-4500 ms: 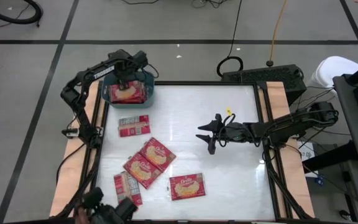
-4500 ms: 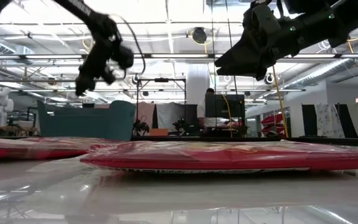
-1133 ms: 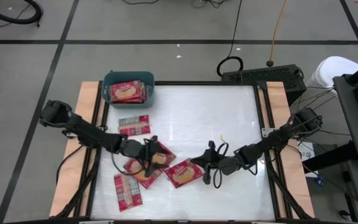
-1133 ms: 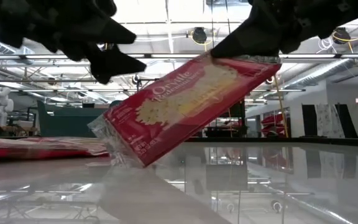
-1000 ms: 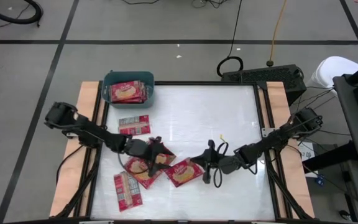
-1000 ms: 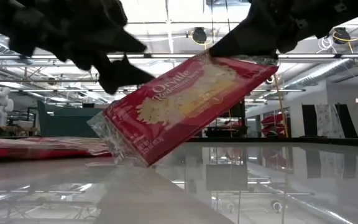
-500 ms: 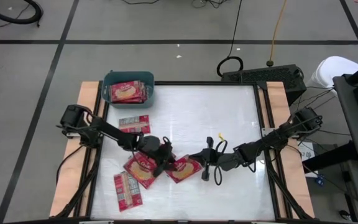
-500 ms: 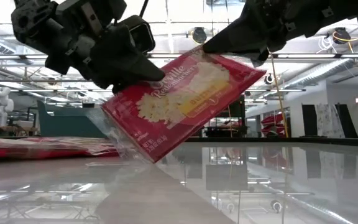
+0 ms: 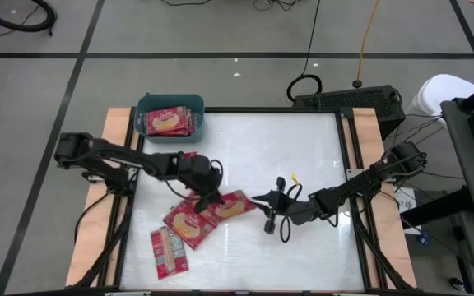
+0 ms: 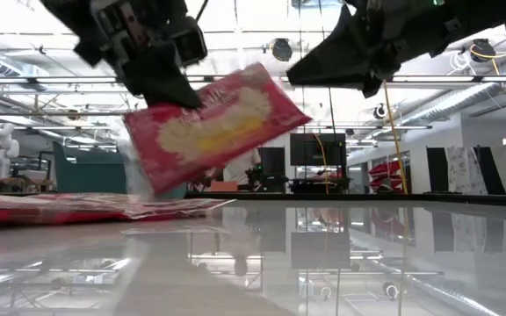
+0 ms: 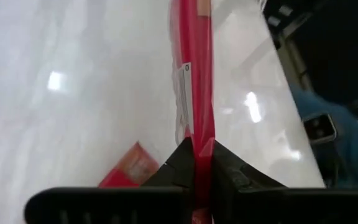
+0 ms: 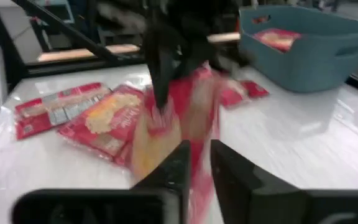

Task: Sort popcorn bags into baskets
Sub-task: Put the red popcorn bag into the blue bin

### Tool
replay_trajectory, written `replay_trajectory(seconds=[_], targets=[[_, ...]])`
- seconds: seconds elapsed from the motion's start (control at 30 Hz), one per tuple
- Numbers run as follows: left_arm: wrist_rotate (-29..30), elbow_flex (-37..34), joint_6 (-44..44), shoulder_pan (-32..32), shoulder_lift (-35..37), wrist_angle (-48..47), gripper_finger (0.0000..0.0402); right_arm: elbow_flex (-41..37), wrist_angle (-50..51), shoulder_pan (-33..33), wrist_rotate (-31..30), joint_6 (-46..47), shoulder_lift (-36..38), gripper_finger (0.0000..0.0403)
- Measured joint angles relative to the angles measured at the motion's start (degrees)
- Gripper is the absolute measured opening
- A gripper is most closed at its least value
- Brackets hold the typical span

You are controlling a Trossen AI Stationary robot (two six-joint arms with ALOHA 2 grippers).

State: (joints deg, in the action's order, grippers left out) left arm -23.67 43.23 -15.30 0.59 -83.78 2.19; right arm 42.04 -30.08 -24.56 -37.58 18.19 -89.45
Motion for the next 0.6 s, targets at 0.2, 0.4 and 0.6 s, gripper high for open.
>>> replay_trajectory(seconds=[0.2,0.4,0.6], targets=[[6.99,8.67,10.3,-2.03,7.36,-28.31,0.0019,-0.04,4.41,0.0,0.11,3.69,-0.07,0.0132],[18.69,21.74,19.44,-6.16,9.94,-58.08,0.0036,-0.76,5.33,-0.28,4.29,3.37,-0.04,0.016],[26.33,34.43,29.71,-16.06,9.98,-74.32,0.0019,-2.37,4.76,-0.31,5.05,3.26,-0.04,0.0159]])
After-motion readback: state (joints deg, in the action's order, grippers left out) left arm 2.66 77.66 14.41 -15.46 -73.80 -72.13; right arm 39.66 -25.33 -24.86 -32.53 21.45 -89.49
